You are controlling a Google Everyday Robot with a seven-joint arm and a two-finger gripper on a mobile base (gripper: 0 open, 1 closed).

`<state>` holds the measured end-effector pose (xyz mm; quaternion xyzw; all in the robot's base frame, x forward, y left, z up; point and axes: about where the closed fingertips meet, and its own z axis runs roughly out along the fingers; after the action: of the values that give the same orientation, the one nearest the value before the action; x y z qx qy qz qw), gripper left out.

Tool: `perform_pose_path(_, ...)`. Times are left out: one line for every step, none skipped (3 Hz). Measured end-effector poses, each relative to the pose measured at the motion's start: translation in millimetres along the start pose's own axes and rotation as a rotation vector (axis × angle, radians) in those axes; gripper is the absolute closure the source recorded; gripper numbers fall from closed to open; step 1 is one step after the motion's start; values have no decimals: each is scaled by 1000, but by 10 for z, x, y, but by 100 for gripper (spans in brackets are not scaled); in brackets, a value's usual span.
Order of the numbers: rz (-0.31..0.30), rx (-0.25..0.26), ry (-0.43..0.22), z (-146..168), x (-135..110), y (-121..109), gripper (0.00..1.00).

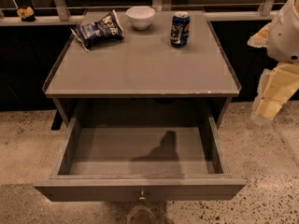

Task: Place blue chip bag into top drawer

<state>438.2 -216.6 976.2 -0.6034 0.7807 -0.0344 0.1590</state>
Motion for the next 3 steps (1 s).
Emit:
perform_pose_path(-1, 2, 0, 0, -8, -5, 0)
perform_pose_path(-44, -20, 15, 211, -184, -117, 0)
perform_pose_path(-122, -38, 41, 512, -560, -252, 0)
